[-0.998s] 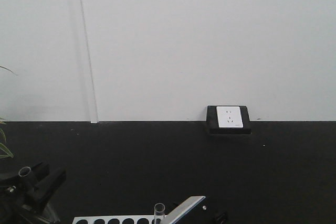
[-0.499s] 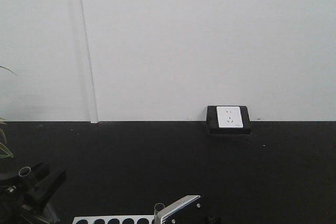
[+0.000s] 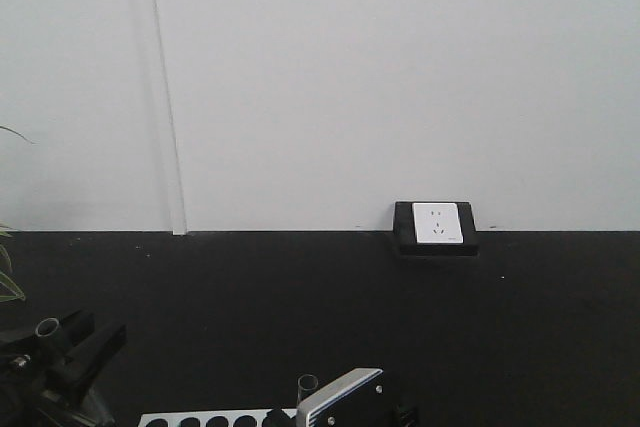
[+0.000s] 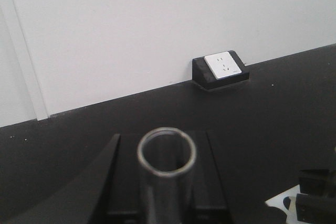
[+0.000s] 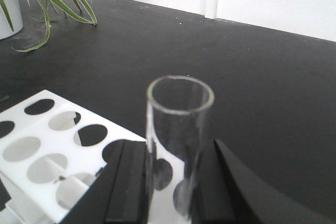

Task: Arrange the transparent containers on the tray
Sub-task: 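Grasp a second clear glass tube in the rack with the right gripper, then lift the second tube out of the rack with the right gripper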

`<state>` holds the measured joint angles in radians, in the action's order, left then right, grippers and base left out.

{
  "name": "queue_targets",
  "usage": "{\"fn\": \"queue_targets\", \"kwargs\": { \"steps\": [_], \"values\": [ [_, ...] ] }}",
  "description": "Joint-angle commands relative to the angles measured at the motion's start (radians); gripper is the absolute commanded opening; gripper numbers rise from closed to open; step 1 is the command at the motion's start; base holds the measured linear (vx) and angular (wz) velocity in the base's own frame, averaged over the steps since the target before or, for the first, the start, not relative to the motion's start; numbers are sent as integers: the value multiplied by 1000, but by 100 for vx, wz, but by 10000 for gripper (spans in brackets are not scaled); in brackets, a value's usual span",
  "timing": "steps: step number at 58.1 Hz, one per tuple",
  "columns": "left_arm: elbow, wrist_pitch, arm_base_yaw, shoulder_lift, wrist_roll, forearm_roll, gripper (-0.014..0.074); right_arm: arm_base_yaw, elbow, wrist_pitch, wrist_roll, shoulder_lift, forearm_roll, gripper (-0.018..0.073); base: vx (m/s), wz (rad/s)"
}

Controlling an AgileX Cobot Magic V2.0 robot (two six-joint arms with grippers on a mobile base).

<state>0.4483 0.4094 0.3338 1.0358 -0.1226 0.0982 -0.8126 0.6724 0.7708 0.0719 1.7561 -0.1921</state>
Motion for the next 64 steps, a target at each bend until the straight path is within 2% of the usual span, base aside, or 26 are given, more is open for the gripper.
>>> {"fn": "queue_targets", "kwargs": {
  "steps": [1,10,19,28,38,46,54,64],
  "values": [
    [35,79,4,-15,-7,-11,59,5,26,73,16,-80,19,66,0,0],
    [35,79,4,-15,-7,-11,59,5,26,-19,77,-183,-4,20,0,0],
    [35,76,4,-15,-7,-10,62,5,53,-212,93,-308,-44,18,0,0],
    [36,38,4,-15,-7,7,64,5,155,-429,144,-390,-41,20,0,0],
    [44,19,4,-42,-26,5,65,5,275,-578,146,-433,-41,20,0,0],
    [112,-91,4,-103,-31,9,66,5,304,-646,146,-465,-40,20,0,0],
    [189,-260,4,-166,-31,57,66,5,304,-708,144,-501,-41,20,0,0],
    [233,-448,4,-232,-32,57,66,5,304,-771,134,-556,-41,20,0,0]
  ]
}}
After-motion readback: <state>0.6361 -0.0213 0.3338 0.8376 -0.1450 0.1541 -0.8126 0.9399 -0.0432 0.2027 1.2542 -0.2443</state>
